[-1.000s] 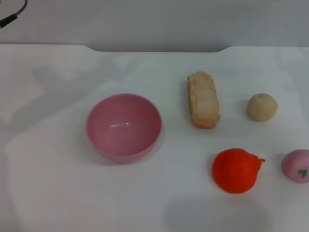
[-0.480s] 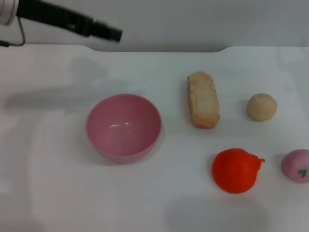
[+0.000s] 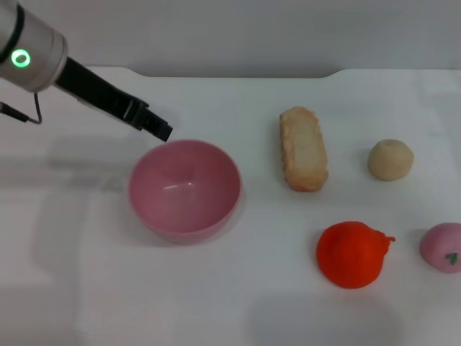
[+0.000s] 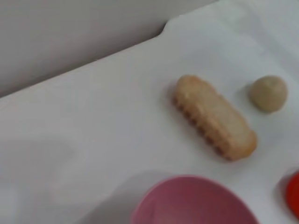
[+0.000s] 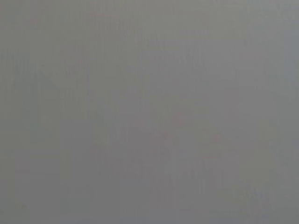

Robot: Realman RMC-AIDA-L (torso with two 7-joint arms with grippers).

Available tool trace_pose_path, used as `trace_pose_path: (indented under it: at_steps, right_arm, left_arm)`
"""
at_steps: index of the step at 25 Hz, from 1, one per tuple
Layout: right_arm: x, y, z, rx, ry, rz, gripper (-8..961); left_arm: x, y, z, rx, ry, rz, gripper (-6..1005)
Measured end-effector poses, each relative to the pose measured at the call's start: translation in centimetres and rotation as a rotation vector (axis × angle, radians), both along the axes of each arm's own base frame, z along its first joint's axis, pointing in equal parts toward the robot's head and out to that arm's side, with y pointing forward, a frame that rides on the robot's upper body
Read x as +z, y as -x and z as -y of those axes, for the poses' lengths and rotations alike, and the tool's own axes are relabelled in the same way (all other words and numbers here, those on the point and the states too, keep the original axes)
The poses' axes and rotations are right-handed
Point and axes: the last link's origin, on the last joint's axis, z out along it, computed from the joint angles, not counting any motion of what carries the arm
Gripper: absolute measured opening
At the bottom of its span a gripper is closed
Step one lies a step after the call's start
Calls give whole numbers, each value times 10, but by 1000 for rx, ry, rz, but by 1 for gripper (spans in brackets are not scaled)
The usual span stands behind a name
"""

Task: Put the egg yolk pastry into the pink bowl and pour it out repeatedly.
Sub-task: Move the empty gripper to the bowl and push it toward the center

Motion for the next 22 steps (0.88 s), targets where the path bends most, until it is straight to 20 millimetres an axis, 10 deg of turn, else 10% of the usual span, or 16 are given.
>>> trace_pose_path:
  at_steps: [22]
  right_arm:
    - [-3, 6, -6, 5, 15, 3, 726]
  left_arm:
    - [-32, 52, -2, 96, -104, -102, 535]
